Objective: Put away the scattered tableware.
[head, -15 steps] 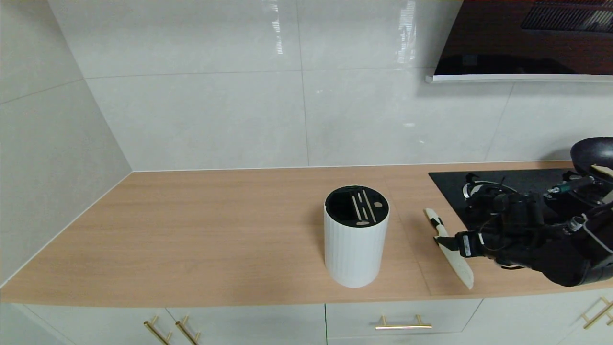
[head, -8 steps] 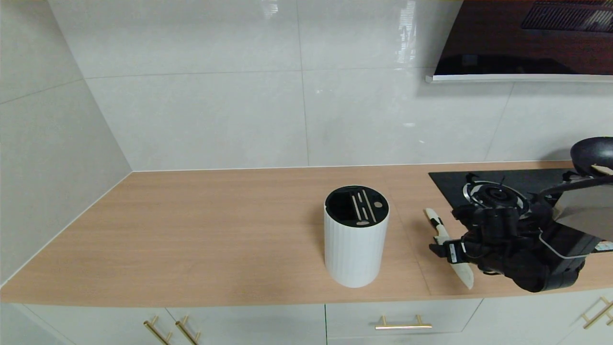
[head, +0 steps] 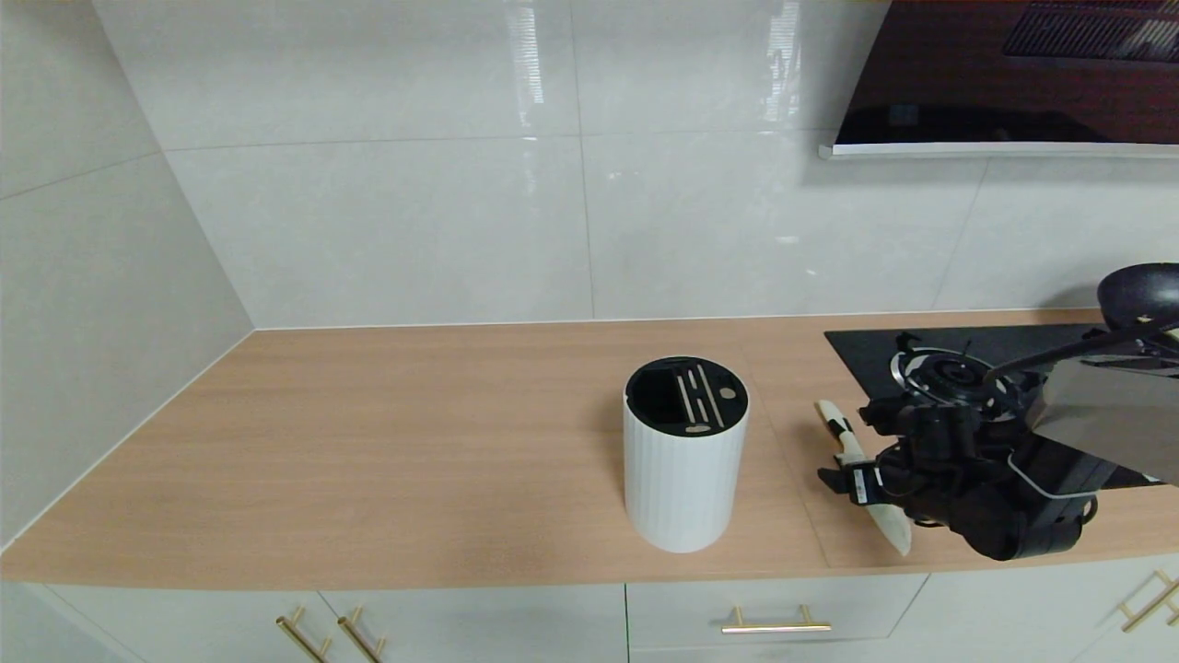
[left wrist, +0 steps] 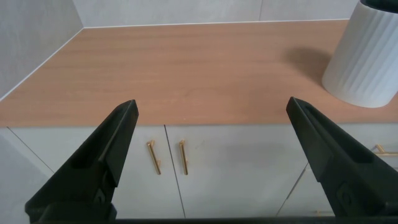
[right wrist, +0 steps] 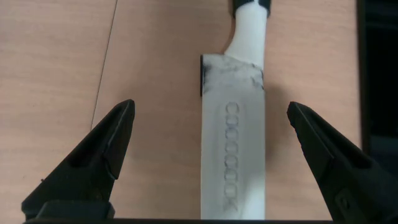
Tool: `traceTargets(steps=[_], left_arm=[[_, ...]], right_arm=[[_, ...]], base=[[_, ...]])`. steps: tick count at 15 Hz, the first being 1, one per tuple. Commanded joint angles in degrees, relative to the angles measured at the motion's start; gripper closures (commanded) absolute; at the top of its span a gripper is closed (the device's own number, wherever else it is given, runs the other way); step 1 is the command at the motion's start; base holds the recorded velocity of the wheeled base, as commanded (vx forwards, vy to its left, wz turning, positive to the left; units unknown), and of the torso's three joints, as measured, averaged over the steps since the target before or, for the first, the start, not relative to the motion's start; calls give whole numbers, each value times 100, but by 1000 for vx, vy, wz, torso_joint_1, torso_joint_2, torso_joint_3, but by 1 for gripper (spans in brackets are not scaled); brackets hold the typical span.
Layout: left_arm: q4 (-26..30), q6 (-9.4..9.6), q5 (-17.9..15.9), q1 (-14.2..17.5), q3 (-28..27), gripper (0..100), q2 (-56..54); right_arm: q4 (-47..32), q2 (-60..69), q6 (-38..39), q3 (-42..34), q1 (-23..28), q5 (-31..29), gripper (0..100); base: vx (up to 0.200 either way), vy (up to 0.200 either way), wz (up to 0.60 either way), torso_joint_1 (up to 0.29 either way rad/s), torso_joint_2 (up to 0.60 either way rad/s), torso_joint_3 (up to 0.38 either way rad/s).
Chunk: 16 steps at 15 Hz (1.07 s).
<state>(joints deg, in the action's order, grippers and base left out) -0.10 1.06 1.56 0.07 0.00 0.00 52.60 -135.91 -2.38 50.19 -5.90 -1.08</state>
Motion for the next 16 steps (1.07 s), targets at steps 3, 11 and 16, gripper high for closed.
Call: traceTargets(steps=[3, 11, 16], left_arm=[[1, -1, 2, 1, 0, 0, 9], [1, -1, 2, 1, 0, 0, 9], [-8, -1, 2, 1, 0, 0, 9]], right_arm=[[154, -199, 0, 167, 1, 56, 0], [286, -392, 0, 342, 124, 47, 0], [382, -454, -17, 325, 124, 12, 0]], base=[[0, 0, 0, 0, 0, 0], [0, 0, 0, 0, 0, 0], [0, 0, 0, 0, 0, 0]])
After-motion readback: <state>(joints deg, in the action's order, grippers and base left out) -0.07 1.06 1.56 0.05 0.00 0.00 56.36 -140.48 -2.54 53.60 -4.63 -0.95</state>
